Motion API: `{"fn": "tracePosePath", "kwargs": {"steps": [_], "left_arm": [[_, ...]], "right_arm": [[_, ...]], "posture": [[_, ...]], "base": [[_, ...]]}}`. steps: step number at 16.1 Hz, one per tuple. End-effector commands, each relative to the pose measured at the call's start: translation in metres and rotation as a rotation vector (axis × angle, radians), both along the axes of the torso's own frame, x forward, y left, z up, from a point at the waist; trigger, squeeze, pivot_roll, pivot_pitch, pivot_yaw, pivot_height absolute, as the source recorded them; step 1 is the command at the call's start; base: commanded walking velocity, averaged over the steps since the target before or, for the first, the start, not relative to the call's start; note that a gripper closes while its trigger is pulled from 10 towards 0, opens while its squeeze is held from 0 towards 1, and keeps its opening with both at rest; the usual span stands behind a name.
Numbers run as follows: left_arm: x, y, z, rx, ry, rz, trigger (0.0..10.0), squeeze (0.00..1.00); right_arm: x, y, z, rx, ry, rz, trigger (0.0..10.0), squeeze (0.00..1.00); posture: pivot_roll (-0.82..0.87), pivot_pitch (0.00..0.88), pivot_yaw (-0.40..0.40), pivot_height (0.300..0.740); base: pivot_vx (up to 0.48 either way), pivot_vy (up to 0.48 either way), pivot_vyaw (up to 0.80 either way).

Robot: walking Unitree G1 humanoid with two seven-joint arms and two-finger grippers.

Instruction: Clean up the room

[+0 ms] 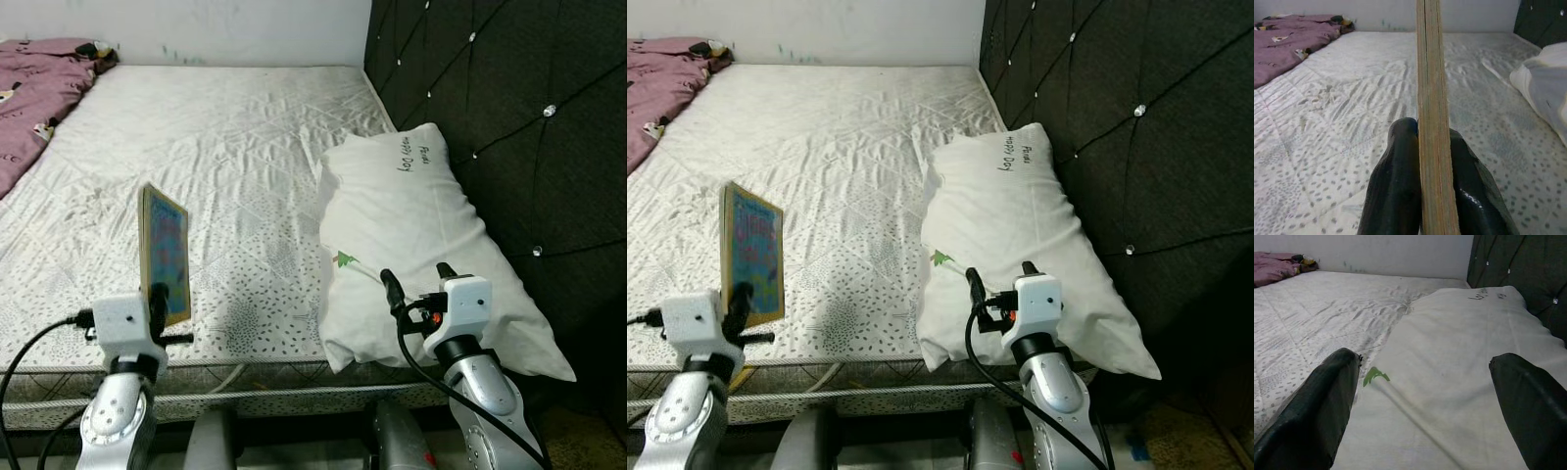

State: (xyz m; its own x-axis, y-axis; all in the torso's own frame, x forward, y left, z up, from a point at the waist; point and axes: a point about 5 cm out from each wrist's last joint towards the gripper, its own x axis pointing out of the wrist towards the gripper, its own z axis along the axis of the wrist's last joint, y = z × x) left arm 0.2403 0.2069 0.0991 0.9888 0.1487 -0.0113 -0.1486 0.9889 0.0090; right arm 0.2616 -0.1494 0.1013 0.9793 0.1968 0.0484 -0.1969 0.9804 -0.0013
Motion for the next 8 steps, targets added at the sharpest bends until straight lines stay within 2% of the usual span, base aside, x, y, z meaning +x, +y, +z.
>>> {"fn": "tracePosePath", "kwargs": {"steps": [1, 3, 5, 7, 8], "left_arm": [[0.003, 0.003, 0.005, 0.003, -0.025, 0.013, 10.0, 0.00], [0.006, 0.003, 0.006, -0.005, -0.033, 0.022, 10.0, 0.00], [0.016, 0.004, 0.007, -0.044, -0.036, 0.039, 10.0, 0.00], [0.026, 0.004, 0.006, -0.097, -0.022, 0.038, 10.0, 0.00], [0.033, 0.003, 0.002, -0.178, 0.001, 0.052, 10.0, 0.00]], "right_arm": [[-0.001, 0.000, 0.004, 0.003, -0.019, 0.014, 10.0, 0.00], [-0.001, -0.001, 0.003, 0.004, -0.015, 0.020, 10.0, 0.00], [0.000, -0.002, 0.002, 0.006, -0.005, 0.016, 10.0, 0.00], [0.000, -0.002, 0.002, 0.002, -0.004, 0.015, 10.0, 0.00], [-0.001, -0.003, 0.003, 0.001, -0.003, 0.013, 10.0, 0.00]], "posture": [[0.01, 0.058, -0.019, 0.582], [0.01, 0.059, -0.023, 0.564], [0.01, 0.060, -0.026, 0.559], [0.00, 0.060, -0.026, 0.559], [-0.01, 0.063, -0.029, 0.559]], "base": [[0.000, 0.000, 0.00], [0.000, 0.000, 0.00], [0.000, 0.000, 0.00], [0.000, 0.000, 0.00], [0.000, 0.000, 0.00]]}}
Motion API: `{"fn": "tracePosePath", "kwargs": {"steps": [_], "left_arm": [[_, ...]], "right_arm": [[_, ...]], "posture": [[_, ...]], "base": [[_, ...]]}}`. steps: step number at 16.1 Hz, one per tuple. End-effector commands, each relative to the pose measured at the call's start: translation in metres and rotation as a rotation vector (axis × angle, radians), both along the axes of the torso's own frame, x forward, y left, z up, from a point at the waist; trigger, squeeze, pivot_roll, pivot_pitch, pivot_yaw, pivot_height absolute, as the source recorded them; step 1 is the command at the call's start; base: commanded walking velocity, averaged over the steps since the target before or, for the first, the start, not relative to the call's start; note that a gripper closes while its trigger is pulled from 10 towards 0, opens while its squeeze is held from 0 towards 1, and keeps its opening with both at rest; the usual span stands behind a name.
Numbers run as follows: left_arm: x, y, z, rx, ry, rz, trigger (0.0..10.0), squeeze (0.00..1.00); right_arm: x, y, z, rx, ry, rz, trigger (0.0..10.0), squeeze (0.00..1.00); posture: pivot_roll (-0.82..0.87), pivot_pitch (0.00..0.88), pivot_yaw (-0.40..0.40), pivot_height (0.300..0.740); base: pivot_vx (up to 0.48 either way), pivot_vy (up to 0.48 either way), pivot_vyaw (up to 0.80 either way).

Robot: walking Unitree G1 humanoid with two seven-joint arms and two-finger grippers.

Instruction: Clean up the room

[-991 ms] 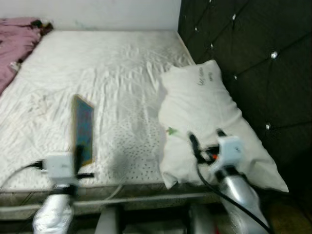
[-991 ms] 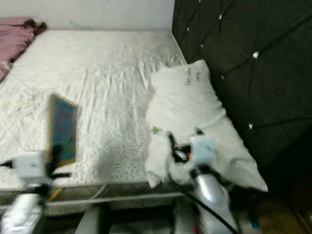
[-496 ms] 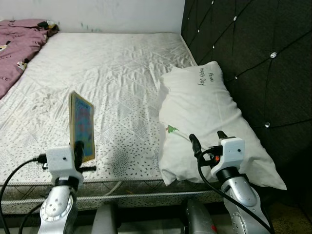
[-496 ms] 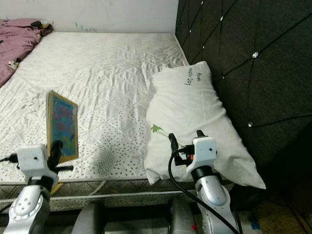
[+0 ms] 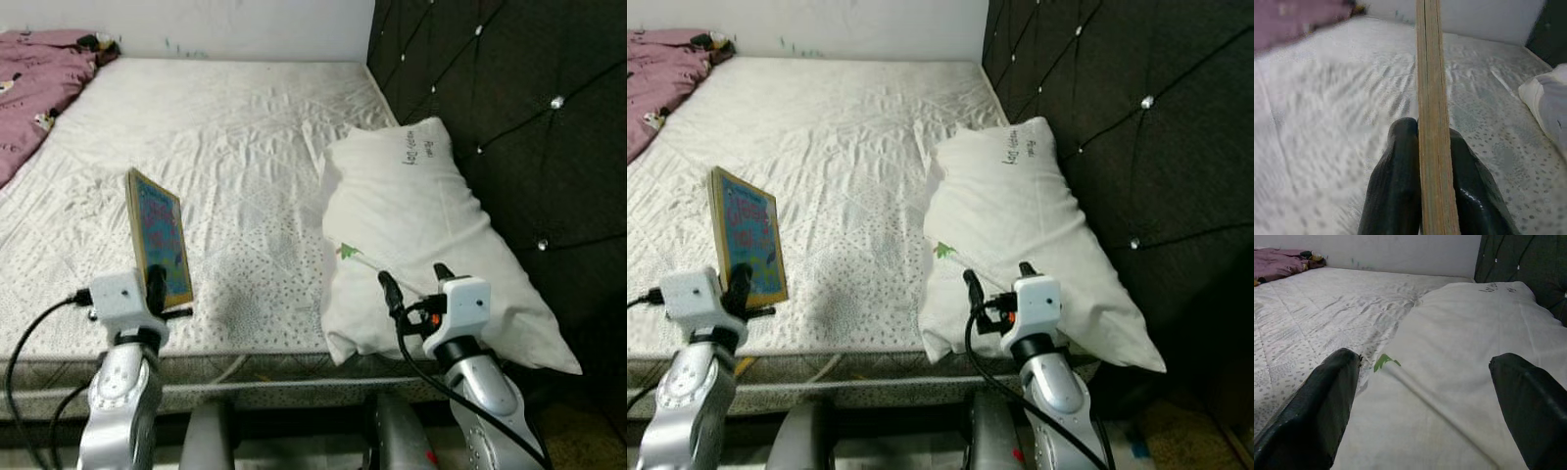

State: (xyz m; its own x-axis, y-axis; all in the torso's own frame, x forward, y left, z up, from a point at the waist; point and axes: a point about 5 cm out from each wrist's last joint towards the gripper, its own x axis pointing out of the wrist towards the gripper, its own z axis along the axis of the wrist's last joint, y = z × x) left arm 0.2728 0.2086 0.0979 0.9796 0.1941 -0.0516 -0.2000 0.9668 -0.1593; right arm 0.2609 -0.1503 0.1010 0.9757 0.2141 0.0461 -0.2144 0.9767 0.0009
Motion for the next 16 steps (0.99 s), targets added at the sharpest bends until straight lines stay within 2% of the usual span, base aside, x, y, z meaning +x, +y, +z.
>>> {"fn": "tracePosePath", "kwargs": {"steps": [1, 2, 3, 4, 6, 8, 11, 12, 14, 16], "left_arm": [[0.012, -0.003, -0.003, -0.134, 0.026, 0.007, 10.0, 0.00], [0.019, -0.008, -0.005, -0.216, 0.040, 0.003, 10.0, 0.00], [0.024, -0.014, -0.006, -0.241, 0.057, -0.006, 10.0, 0.00], [0.031, -0.027, -0.010, -0.319, 0.095, -0.038, 10.0, 0.00], [0.033, -0.050, -0.017, -0.352, 0.172, -0.104, 10.0, 0.00], [0.034, -0.057, -0.021, -0.377, 0.201, -0.149, 10.0, 0.00], [0.034, -0.065, -0.037, -0.398, 0.366, -0.255, 10.0, 0.00], [0.034, -0.067, -0.038, -0.387, 0.384, -0.280, 10.0, 0.00], [0.032, -0.074, -0.039, -0.472, 0.415, -0.312, 10.0, 0.00], [0.033, -0.072, -0.045, -0.520, 0.458, -0.330, 10.0, 0.00]], "right_arm": [[-0.001, -0.003, 0.003, -0.003, -0.006, -0.008, 10.0, 0.00], [-0.001, -0.004, 0.004, -0.010, -0.011, -0.013, 10.0, 0.00], [-0.002, -0.005, 0.005, -0.018, -0.017, -0.019, 10.0, 0.00], [-0.004, -0.009, 0.006, -0.032, -0.026, -0.030, 10.0, 0.00], [-0.005, -0.011, 0.005, -0.038, -0.018, -0.033, 10.0, 0.00], [-0.005, -0.010, 0.006, -0.043, -0.019, -0.029, 10.0, 0.00], [-0.008, -0.011, 0.013, -0.072, -0.041, -0.020, 10.0, 0.00], [-0.010, -0.013, 0.013, -0.083, -0.044, -0.018, 10.0, 0.00], [-0.014, -0.018, 0.011, -0.092, -0.032, -0.021, 10.0, 0.00], [-0.016, -0.019, 0.012, -0.097, -0.030, -0.031, 10.0, 0.00]], "posture": [[-0.02, 0.063, -0.029, 0.559], [-0.04, 0.065, -0.026, 0.559], [-0.04, 0.067, -0.024, 0.559], [-0.05, 0.068, -0.024, 0.559], [-0.04, 0.074, -0.029, 0.559], [-0.04, 0.080, -0.029, 0.559], [-0.06, 0.098, -0.029, 0.559], [-0.06, 0.100, -0.030, 0.559], [-0.06, 0.108, -0.028, 0.559], [-0.07, 0.114, -0.027, 0.559]], "base": [[0.000, 0.000, 0.00], [0.000, 0.000, 0.00], [0.000, 0.000, 0.00], [0.000, 0.000, 0.00], [0.000, 0.000, 0.00], [0.000, 0.000, 0.00], [0.000, 0.000, 0.00], [0.000, 0.000, 0.00], [0.000, 0.000, 0.00], [0.000, 0.000, 0.00]]}}
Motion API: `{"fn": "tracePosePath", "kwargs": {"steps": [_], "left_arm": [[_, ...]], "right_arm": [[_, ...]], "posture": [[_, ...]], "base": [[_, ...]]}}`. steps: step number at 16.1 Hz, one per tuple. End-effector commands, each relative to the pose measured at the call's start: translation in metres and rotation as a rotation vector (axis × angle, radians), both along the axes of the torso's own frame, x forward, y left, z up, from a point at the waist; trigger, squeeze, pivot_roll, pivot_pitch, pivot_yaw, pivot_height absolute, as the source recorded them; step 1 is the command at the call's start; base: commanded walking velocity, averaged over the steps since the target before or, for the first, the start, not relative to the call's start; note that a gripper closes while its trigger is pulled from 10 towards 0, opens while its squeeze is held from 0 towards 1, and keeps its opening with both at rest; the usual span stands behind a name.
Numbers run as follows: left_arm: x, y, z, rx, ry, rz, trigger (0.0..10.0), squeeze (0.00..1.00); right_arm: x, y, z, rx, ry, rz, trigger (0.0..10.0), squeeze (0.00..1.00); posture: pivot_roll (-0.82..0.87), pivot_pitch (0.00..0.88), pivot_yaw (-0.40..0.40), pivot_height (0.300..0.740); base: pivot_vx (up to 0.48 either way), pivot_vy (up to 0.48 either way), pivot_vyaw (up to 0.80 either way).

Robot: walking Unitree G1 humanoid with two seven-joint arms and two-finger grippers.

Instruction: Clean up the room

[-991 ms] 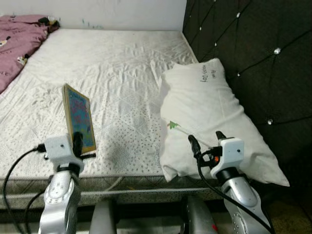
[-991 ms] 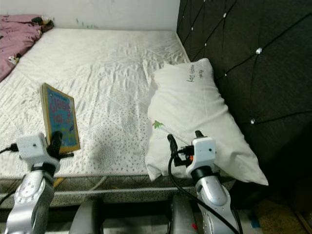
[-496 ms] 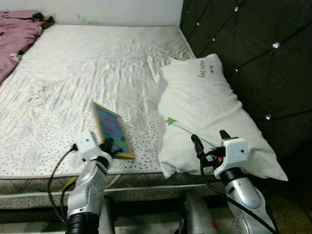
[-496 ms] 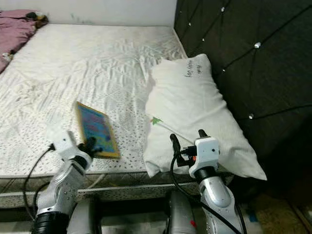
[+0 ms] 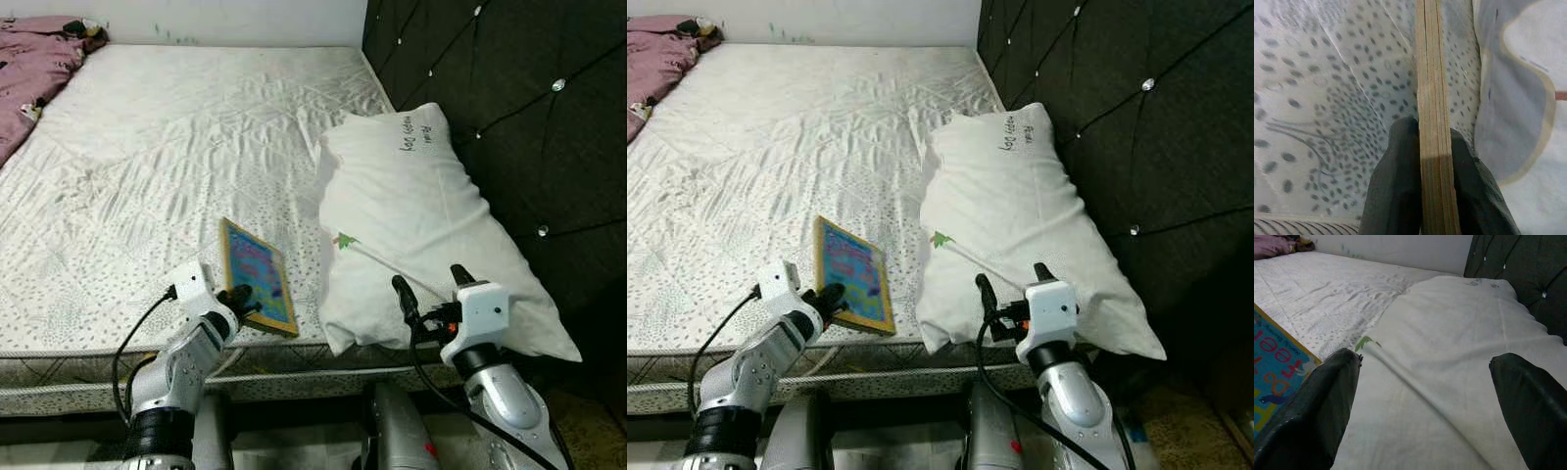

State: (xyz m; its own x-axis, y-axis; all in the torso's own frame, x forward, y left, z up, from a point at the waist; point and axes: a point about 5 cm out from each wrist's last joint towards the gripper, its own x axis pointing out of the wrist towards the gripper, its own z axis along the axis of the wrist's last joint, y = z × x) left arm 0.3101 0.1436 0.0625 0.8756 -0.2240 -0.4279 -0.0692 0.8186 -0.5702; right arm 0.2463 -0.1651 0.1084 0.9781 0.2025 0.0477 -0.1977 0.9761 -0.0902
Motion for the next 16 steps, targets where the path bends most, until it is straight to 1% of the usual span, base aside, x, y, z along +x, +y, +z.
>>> {"fn": "tracePosePath", "kwargs": {"steps": [1, 3, 4, 5, 7, 8, 9, 12, 13, 14, 15, 16], "left_arm": [[-0.003, -0.005, -0.010, -0.044, 0.068, -0.046, 10.0, 0.00], [0.001, -0.009, -0.004, -0.062, 0.055, -0.073, 10.0, 0.00], [0.003, -0.016, 0.002, -0.098, 0.037, -0.111, 10.0, 0.00], [0.004, -0.021, 0.003, -0.119, 0.043, -0.138, 10.0, 0.00], [0.003, -0.024, -0.003, -0.110, 0.070, -0.181, 10.0, 0.00], [0.003, -0.020, -0.008, -0.125, 0.089, -0.181, 10.0, 0.00], [0.004, -0.012, -0.013, -0.109, 0.104, -0.159, 10.0, 0.00], [0.009, 0.006, -0.017, -0.073, 0.104, -0.119, 10.0, 0.00], [0.011, 0.009, -0.016, -0.083, 0.094, -0.110, 10.0, 0.00], [0.012, 0.014, -0.020, -0.064, 0.108, -0.100, 10.0, 0.43], [0.012, 0.013, -0.021, -0.075, 0.113, -0.109, 10.0, 0.80], [0.012, 0.011, -0.023, -0.072, 0.128, -0.121, 10.0, 1.00]], "right_arm": [[-0.002, -0.004, 0.006, -0.011, -0.012, -0.014, 10.0, 0.00], [-0.005, -0.006, 0.007, -0.012, -0.008, -0.008, 10.0, 0.00], [-0.008, -0.007, 0.007, -0.013, 0.005, 0.009, 10.0, 0.00], [-0.012, -0.009, 0.006, -0.027, 0.009, 0.024, 10.0, 0.00], [-0.015, -0.012, 0.004, -0.043, 0.020, 0.022, 10.0, 0.00], [-0.015, -0.014, 0.004, -0.049, 0.021, 0.016, 10.0, 0.00], [-0.016, -0.016, 0.004, -0.053, 0.022, 0.011, 10.0, 0.00], [-0.018, -0.017, 0.004, -0.063, 0.026, 0.008, 10.0, 0.00], [-0.018, -0.017, 0.003, -0.069, 0.024, 0.005, 10.0, 0.00], [-0.018, -0.017, 0.004, -0.079, 0.018, 0.009, 10.0, 0.00], [-0.018, -0.018, 0.004, -0.080, 0.017, 0.009, 10.0, 0.00], [-0.017, -0.019, 0.006, -0.085, 0.012, 0.007, 10.0, 0.00]], "posture": [[-0.07, 0.114, -0.027, 0.559], [-0.09, 0.121, -0.021, 0.559], [-0.09, 0.121, -0.021, 0.559], [-0.09, 0.121, -0.021, 0.559], [-0.10, 0.123, -0.023, 0.559], [-0.11, 0.126, -0.024, 0.559], [-0.11, 0.126, -0.024, 0.559], [-0.12, 0.132, -0.023, 0.559], [-0.12, 0.132, -0.023, 0.559], [-0.12, 0.131, -0.024, 0.559], [-0.12, 0.132, -0.026, 0.559], [-0.12, 0.132, -0.026, 0.559]], "base": [[0.000, 0.000, 0.00], [0.000, 0.000, 0.00], [0.000, 0.000, 0.00], [0.000, 0.000, 0.00], [0.000, 0.000, 0.00], [0.000, 0.000, 0.00], [0.000, 0.000, 0.00], [0.000, 0.000, 0.00], [0.000, 0.000, 0.00], [0.000, 0.000, 0.00], [0.000, 0.000, 0.00], [0.000, 0.000, 0.00]]}}
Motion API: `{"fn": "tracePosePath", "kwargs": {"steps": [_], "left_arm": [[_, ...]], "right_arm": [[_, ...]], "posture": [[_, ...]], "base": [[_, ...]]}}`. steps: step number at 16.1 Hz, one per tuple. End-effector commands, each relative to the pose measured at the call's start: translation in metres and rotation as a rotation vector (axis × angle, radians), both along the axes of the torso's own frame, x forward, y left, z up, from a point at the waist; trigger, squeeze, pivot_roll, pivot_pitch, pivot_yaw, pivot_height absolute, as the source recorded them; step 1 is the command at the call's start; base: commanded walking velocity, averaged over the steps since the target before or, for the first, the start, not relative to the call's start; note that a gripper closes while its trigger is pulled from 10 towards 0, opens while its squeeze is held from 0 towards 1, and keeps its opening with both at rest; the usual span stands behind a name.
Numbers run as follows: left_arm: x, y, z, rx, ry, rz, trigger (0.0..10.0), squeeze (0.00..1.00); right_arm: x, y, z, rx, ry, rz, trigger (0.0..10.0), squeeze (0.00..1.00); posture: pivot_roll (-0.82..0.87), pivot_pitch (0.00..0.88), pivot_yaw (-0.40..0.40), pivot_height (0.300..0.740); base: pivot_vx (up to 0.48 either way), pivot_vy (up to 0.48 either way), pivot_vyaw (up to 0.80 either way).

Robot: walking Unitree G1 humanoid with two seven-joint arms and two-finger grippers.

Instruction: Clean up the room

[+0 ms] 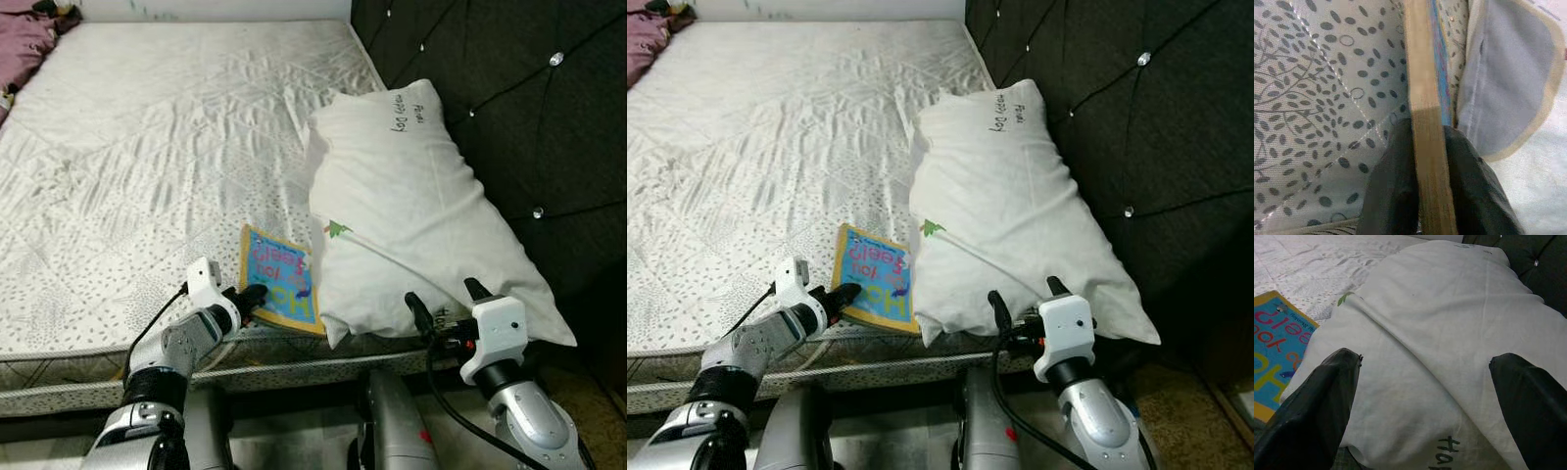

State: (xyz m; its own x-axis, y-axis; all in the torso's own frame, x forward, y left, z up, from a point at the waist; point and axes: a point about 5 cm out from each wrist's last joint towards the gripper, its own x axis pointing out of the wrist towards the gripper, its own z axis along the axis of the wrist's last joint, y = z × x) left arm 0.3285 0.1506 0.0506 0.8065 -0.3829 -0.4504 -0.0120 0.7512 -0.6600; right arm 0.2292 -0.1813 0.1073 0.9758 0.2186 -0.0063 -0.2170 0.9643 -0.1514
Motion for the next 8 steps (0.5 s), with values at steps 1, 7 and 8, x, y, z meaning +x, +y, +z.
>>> {"fn": "tracePosePath", "kwargs": {"steps": [1, 7, 8], "left_arm": [[-0.006, 0.004, -0.011, 0.055, 0.057, -0.001, 10.0, 1.00], [-0.001, 0.016, -0.014, 0.152, 0.062, 0.039, 10.0, 1.00], [-0.001, 0.022, -0.013, 0.176, 0.061, 0.061, 10.0, 1.00]], "right_arm": [[0.001, -0.003, 0.008, -0.015, -0.032, -0.008, 10.0, 0.00], [0.003, -0.002, 0.009, -0.022, -0.044, -0.005, 10.0, 0.00], [0.003, -0.001, 0.010, -0.021, -0.051, -0.008, 10.0, 0.00]], "posture": [[-0.12, 0.132, -0.026, 0.559], [-0.13, 0.128, -0.029, 0.559], [-0.13, 0.128, -0.029, 0.559]], "base": [[0.000, 0.000, 0.00], [0.000, 0.000, 0.00], [0.000, 0.000, 0.00]]}}
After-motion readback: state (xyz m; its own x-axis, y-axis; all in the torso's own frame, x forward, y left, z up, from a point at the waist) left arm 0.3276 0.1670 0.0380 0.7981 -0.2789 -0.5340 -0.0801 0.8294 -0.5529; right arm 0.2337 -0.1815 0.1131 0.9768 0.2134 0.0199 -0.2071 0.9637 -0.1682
